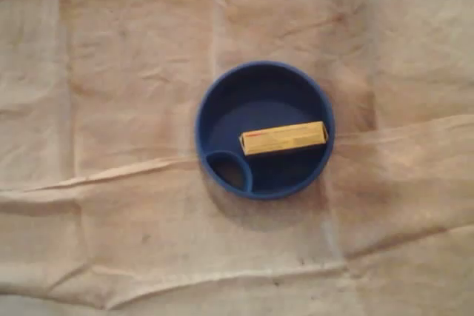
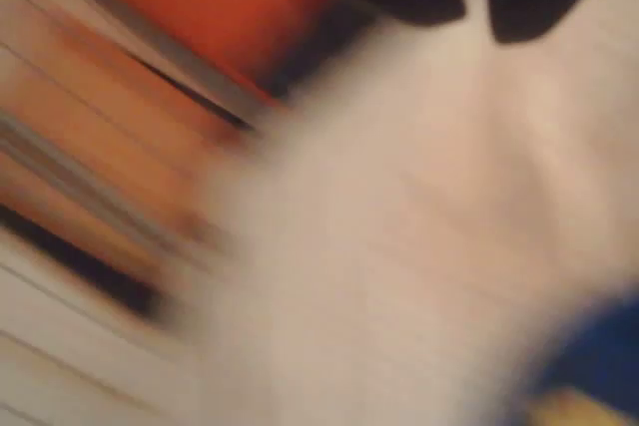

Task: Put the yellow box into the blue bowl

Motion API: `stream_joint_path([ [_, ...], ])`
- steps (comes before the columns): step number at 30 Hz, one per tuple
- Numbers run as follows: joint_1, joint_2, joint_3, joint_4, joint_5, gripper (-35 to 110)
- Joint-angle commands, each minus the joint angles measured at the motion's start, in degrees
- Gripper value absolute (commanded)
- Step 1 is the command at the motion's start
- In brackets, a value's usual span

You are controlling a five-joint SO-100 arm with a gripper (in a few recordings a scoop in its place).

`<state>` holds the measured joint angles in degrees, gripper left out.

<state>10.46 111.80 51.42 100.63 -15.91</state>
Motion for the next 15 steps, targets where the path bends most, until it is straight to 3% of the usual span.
stream_joint_path([
  [1, -0.44, 9.32, -0.79, 0.18, 0.35, 0],
  [7, -0.44, 20.57, 1.67, 0.18, 0.44, 0],
  [15, -0.44, 40.17, 19.95, 0.0, 0.35, 0],
])
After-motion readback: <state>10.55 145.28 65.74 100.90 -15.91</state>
